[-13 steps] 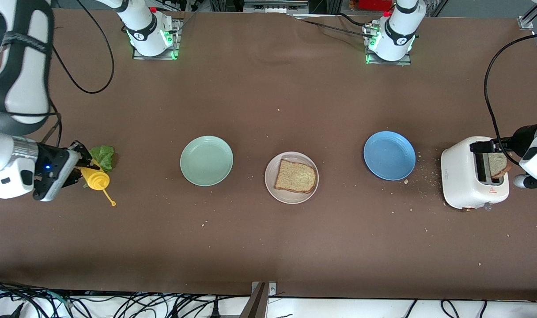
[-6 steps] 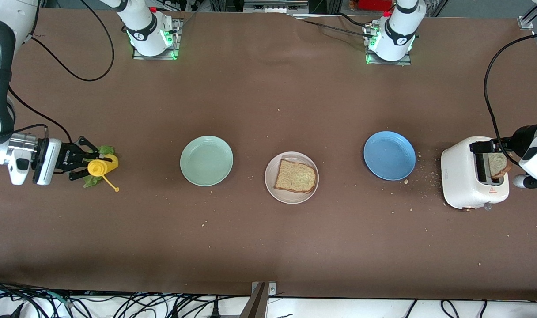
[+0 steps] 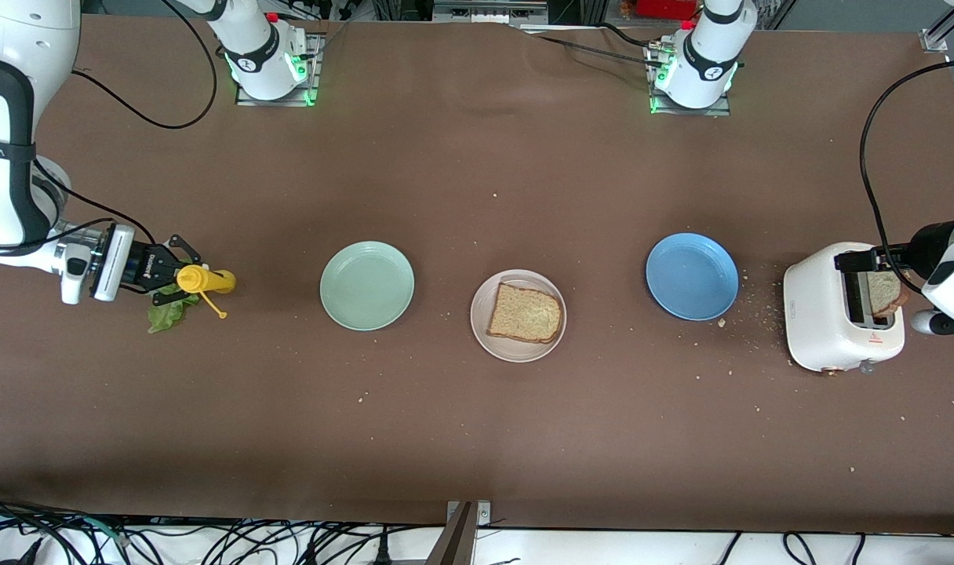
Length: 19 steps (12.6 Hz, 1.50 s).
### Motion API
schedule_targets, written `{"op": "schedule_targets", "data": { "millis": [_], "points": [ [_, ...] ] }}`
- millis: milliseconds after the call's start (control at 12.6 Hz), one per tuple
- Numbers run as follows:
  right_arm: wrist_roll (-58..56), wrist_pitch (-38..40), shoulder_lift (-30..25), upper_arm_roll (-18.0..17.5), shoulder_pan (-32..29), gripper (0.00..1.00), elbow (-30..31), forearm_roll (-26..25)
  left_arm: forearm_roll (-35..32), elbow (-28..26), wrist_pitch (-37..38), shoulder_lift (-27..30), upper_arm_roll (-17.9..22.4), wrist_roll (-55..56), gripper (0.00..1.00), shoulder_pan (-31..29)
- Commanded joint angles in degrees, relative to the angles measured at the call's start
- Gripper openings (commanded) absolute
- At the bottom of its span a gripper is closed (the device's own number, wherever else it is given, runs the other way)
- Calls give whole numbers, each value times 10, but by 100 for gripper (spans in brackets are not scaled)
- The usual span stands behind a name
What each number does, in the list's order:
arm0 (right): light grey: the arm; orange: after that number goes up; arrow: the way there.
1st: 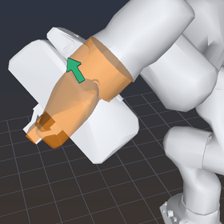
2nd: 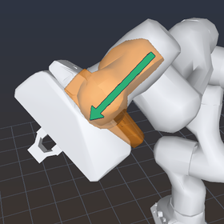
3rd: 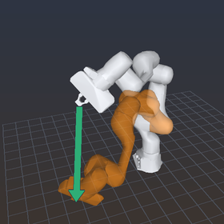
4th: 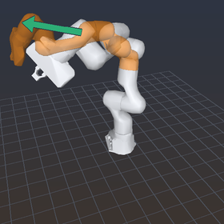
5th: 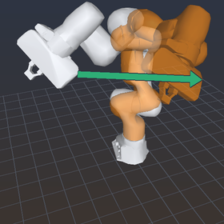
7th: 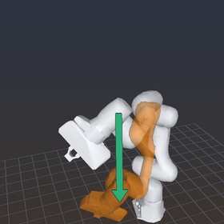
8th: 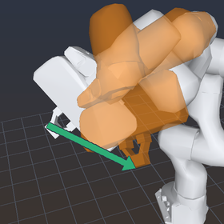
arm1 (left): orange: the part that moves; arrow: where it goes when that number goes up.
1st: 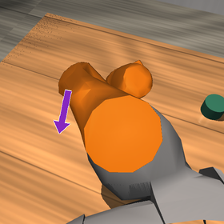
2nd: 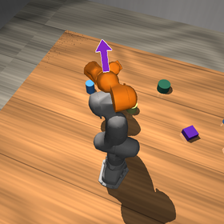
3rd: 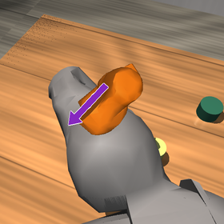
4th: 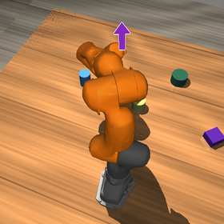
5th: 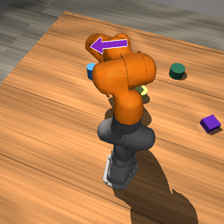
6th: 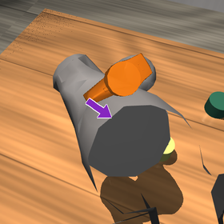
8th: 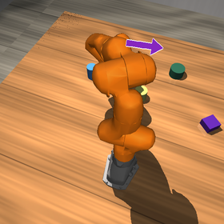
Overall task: Make sandwich in beige plate with both arms
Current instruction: 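Carry the yellow bottle back beside the lettuce with the right gripper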
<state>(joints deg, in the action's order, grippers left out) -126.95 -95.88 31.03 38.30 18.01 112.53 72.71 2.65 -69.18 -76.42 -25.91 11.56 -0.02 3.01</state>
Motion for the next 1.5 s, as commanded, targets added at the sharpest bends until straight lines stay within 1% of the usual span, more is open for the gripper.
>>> {"op": "schedule_targets", "data": {
  "millis": [0, 238, 396, 475, 871, 950, 1030, 1109, 1188, 1347, 1426],
  "points": [
    [-53, 17, 17, -2, -5, 0, 23, 58, -10, -5, 4, 8, -5, 6, 100, -1],
    [-87, 35, 47, -2, -6, 0, 24, 103, -10, -5, 4, 8, -5, 6, 100, -1],
    [-112, 67, 86, -3, -6, 0, 23, 155, -10, -5, 4, 8, -5, 6, 100, -1],
    [-125, 73, 100, -4, -5, 0, 21, 171, -10, -5, 4, 8, -5, 6, 100, -1],
    [-160, 74, 138, -9, -7, 0, 12, 201, -10, -4, 4, 8, -5, 6, 100, -1],
    [-161, 74, 138, -9, -6, 0, 12, 204, -10, -5, 4, 9, -4, 6, 100, -1],
    [-156, 73, 138, -9, -6, 17, 9, 204, -10, -4, 4, 8, -5, 6, 100, -1],
    [-150, 73, 138, -9, -6, 42, 8, 204, -10, -5, 4, 8, -4, 6, 100, -1],
    [-147, 73, 138, -9, -6, 55, 5, 204, -10, -4, 4, 8, -5, 6, 100, -1],
    [-139, 73, 138, -10, -6, 73, 5, 203, -11, -5, 4, 8, -5, 6, 100, -1],
    [-127, 74, 138, -9, -6, 79, 4, 202, -10, -5, 4, 8, -4, 6, 100, -1]
  ]
}}
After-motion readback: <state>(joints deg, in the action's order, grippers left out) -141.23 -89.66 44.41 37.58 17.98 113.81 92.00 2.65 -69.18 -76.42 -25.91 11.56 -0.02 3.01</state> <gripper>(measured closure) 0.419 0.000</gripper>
